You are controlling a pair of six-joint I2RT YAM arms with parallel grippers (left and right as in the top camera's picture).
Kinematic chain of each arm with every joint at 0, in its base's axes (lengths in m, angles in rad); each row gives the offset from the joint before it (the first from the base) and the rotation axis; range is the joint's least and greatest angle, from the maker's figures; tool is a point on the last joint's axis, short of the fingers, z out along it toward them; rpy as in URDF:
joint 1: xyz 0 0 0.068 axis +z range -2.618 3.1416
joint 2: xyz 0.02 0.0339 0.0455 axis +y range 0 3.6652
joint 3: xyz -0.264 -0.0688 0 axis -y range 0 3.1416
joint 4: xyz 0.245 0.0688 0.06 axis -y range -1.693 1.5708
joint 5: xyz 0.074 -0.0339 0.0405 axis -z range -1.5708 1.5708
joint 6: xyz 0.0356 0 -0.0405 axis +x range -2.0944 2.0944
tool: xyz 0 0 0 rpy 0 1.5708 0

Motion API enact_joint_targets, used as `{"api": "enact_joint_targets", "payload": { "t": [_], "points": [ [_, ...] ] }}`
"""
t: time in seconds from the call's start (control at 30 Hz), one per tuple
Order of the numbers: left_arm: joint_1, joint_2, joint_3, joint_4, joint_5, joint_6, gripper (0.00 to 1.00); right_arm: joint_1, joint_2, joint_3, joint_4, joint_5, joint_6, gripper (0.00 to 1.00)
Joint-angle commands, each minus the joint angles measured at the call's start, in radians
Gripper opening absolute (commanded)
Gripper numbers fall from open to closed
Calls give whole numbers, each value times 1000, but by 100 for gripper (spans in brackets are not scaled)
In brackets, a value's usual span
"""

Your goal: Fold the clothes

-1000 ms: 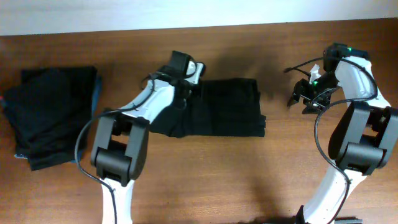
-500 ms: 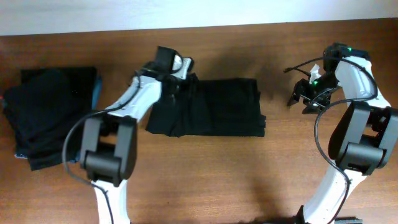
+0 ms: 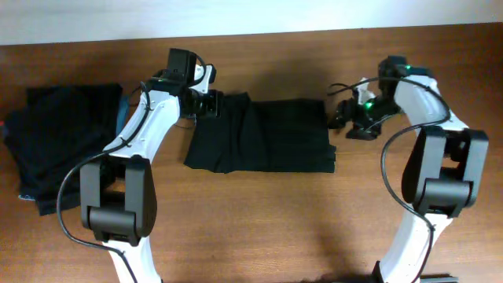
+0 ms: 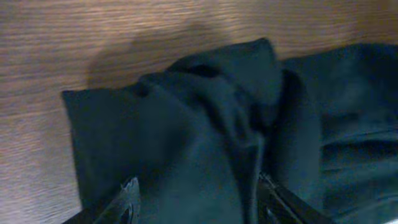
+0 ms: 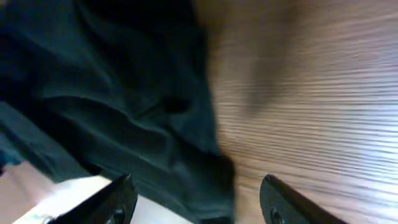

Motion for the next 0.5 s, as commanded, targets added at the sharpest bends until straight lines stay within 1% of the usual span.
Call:
{"api": "enact_joint_targets", "payload": {
  "t": [0.0, 0.1, 0.17, 0.27, 0.33, 0.4, 0.43, 0.47],
  "points": [
    [1, -15, 7, -47, -90, 18, 63, 23, -3, -96, 93, -95, 86, 69],
    [1, -15, 4, -88, -146, 18, 63, 39, -2, -175, 198, -137, 128, 69],
    [1, -15, -3, -100, -145, 18, 63, 55, -1, -230, 278, -137, 156, 69],
    [1, -15, -5, -99, -145, 18, 63, 84, 0, -252, 338, -136, 172, 69],
    [1, -15, -5, -100, -145, 18, 63, 116, 0, -253, 375, -130, 209, 69],
    [1, -15, -5, -102, -145, 18, 63, 128, 0, -253, 388, -116, 225, 64],
    [1, -15, -5, -105, -145, 18, 63, 134, 0, -253, 391, -84, 252, 53],
    [1, -15, -5, -109, -145, 18, 63, 134, 0, -253, 391, -66, 267, 49]
  ]
}}
